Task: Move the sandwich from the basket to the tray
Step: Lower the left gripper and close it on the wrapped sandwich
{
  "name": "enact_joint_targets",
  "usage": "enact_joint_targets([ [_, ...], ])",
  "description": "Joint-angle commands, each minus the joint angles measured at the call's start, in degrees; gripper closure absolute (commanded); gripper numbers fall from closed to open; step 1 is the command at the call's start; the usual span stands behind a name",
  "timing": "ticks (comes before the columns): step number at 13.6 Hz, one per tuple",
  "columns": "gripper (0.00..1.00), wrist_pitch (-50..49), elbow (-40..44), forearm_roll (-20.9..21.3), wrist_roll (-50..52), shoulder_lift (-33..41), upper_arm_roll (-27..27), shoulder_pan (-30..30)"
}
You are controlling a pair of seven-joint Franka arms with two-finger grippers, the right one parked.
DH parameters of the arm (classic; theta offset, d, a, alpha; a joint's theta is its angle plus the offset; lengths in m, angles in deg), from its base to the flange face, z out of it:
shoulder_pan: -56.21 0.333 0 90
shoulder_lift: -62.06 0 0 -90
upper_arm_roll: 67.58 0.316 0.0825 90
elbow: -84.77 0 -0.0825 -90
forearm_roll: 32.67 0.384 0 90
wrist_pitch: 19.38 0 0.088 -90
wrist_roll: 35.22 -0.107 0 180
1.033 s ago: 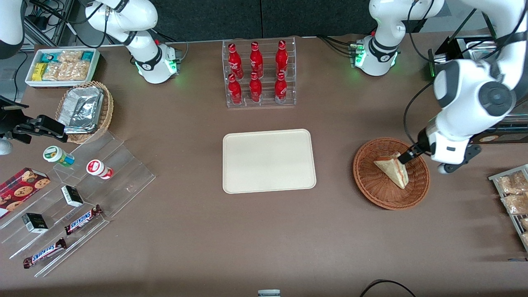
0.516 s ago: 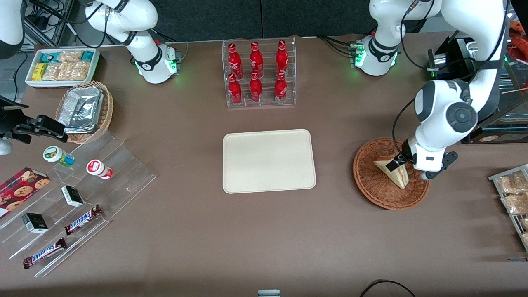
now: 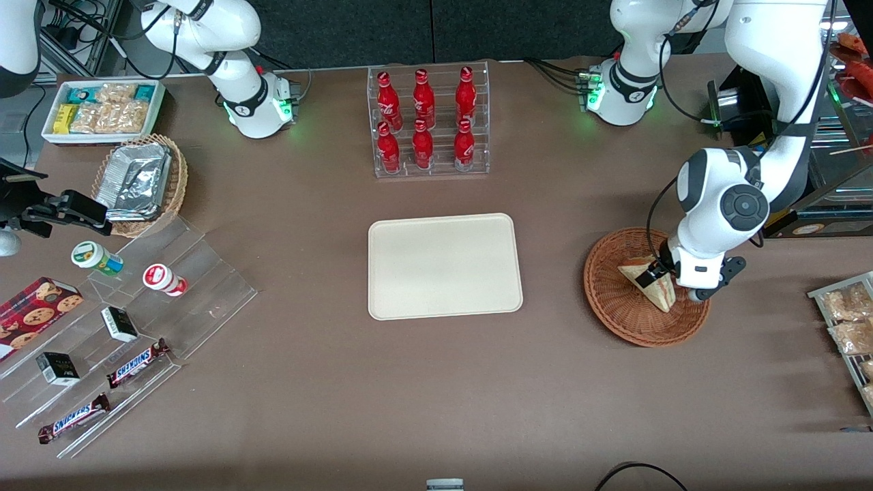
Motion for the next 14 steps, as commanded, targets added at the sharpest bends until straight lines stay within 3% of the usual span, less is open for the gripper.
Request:
enact_joint_targets([
  [1, 0.38, 1.5, -0.5, 1.3, 1.3, -0.7, -0.5, 0.6],
  [3, 0.77, 1.5, -0.5, 1.3, 4.1, -0.8, -0.3, 0.8],
  [5, 1.0, 1.5, -0.5, 1.3, 5.9, -1.1, -0.3, 0.9],
  [10, 1.0, -2.6, 1.7, 1.3, 5.1, -0.7, -0.3, 0.9],
  [14, 1.0, -20.0, 12.4, 1.4, 4.9, -0.3, -1.3, -0.3],
])
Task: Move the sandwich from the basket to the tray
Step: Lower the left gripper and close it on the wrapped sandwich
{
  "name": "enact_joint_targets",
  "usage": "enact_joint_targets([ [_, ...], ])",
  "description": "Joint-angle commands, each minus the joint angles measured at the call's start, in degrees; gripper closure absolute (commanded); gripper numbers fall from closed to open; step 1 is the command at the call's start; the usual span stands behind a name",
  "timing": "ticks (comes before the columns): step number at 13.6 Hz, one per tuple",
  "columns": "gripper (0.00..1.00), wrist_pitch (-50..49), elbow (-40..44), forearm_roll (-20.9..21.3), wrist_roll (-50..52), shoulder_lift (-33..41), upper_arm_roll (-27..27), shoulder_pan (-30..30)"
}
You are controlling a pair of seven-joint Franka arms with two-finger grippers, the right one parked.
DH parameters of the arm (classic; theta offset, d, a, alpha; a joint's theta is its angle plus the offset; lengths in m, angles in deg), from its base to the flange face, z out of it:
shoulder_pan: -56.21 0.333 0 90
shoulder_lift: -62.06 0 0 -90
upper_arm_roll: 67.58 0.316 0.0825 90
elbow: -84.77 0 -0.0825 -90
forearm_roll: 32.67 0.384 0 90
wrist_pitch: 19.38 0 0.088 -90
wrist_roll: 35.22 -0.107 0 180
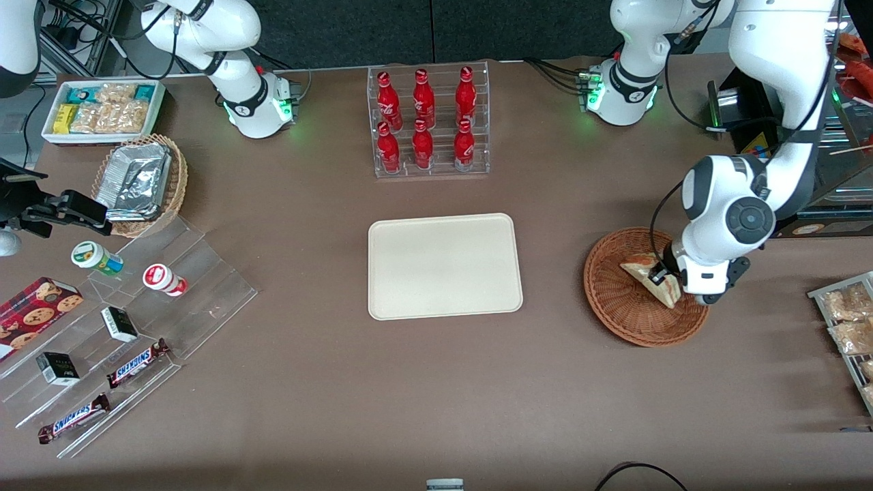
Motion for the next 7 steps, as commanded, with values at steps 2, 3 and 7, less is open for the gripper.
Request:
enact_joint_targets([
  [2, 1.0, -12.9, 9.0, 1.0, 0.6, 0.9, -1.8, -1.6],
  [3, 1.0, -15.2, 10.8, 1.0, 0.7, 1.5, -2.6, -2.5],
  [7, 1.0, -20.4, 15.9, 0.3, 1.5, 1.6, -8.7, -4.6],
])
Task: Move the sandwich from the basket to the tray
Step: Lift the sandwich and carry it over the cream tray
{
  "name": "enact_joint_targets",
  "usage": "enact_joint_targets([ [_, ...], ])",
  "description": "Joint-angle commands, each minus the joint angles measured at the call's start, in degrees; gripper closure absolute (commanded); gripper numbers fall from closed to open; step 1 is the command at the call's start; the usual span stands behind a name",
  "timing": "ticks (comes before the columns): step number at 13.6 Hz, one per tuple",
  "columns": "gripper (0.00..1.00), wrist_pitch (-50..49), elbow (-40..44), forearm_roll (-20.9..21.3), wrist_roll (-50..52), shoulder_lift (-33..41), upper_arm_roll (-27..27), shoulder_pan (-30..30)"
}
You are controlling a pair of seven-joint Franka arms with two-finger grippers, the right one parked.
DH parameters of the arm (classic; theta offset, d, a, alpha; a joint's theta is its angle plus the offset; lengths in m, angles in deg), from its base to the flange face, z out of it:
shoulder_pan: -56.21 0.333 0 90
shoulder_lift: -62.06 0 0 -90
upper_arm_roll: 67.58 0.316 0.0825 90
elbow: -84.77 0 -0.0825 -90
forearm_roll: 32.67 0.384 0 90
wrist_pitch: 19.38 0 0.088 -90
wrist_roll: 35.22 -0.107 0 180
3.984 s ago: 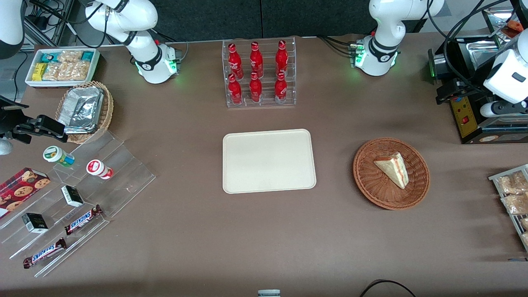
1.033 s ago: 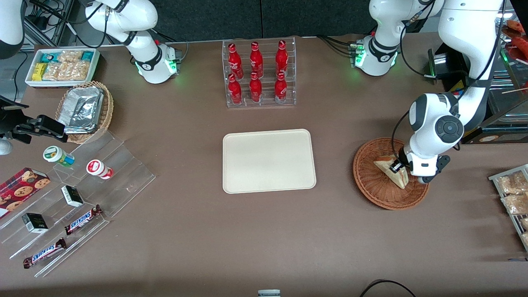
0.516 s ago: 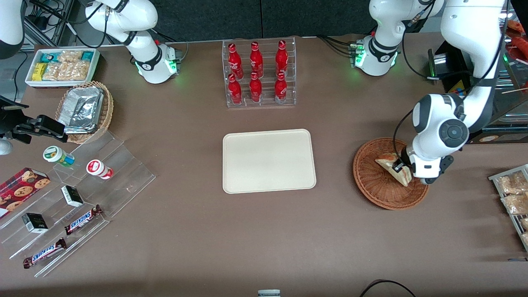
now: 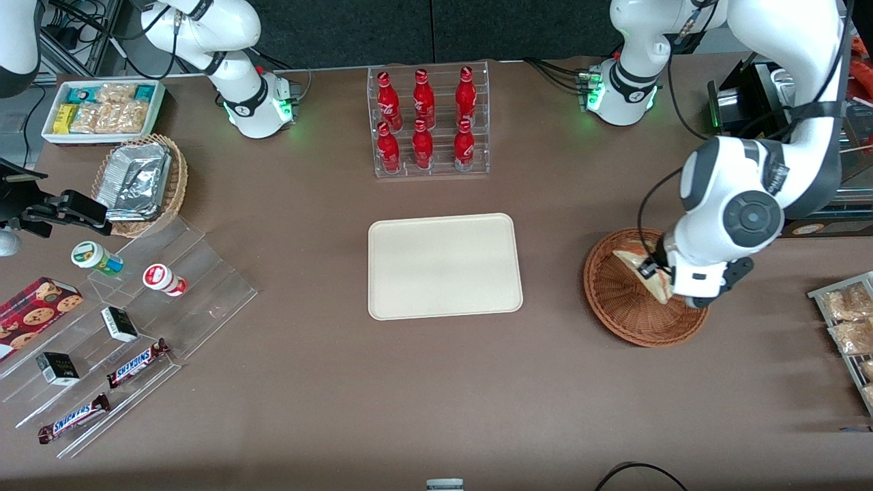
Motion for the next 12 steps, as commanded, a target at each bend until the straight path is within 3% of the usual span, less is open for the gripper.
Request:
enact_joint_targets([
  [1, 1.0, -2.5, 2.9, 0.2, 1.3, 0.0, -5.3, -0.8],
  [6, 1.0, 3.2, 4.2, 0.4, 1.0, -2.9, -14.9, -3.5],
  [12, 1.0, 9.8, 11.2, 1.5, -0.6, -13.2, -14.9, -16.0],
])
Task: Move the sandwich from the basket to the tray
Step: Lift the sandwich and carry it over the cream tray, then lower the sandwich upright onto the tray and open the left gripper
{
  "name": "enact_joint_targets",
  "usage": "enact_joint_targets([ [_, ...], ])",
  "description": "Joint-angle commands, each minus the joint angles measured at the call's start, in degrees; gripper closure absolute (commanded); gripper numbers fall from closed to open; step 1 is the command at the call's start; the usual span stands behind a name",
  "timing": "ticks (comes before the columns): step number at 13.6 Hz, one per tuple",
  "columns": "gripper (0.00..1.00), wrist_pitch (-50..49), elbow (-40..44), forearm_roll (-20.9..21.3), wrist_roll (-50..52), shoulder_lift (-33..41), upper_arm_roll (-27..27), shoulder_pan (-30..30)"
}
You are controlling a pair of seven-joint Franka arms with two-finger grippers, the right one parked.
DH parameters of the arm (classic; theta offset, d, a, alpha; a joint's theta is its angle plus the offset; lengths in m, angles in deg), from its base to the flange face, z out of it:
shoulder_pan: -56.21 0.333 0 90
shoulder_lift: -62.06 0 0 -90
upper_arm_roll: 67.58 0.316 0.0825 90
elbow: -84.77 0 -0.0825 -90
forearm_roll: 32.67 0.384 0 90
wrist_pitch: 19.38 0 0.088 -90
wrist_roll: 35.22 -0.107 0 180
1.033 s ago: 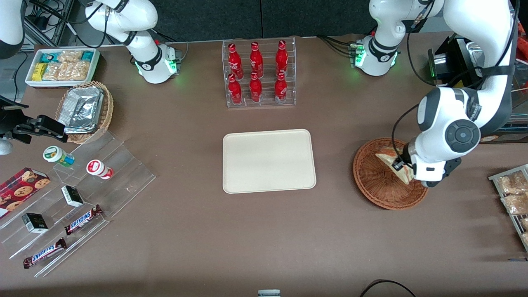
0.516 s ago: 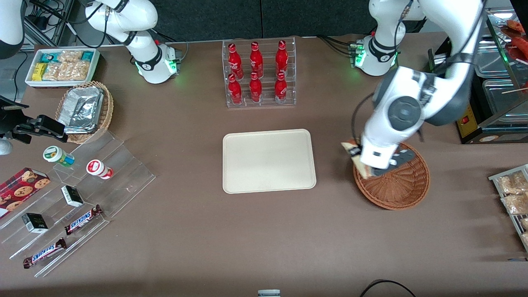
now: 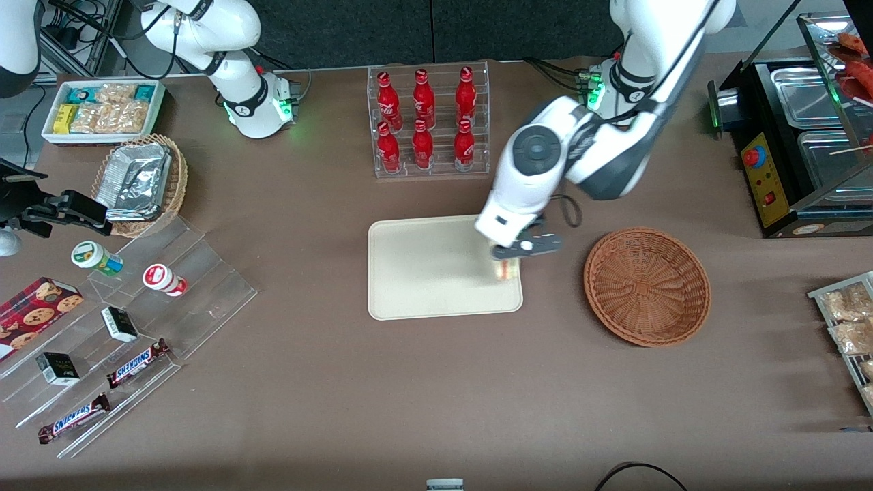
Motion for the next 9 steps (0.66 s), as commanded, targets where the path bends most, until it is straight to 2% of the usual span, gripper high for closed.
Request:
enact_joint_targets([
  [1, 1.0, -0.6, 9.1, 2.4, -2.4, -7.7, 0.2, -3.9],
  [4, 1.0, -1.0, 13.8, 4.4, 0.8, -13.6, 1.2, -9.1],
  [6, 1.0, -0.8, 13.9, 10.5, 3.8, -16.2, 1.3, -10.0],
  [7, 1.0, -0.6, 14.0, 12.1, 4.3, -17.0, 1.3, -10.1],
  [9, 1.0, -0.4, 14.3, 12.5, 4.4, -18.1, 1.3, -10.4],
])
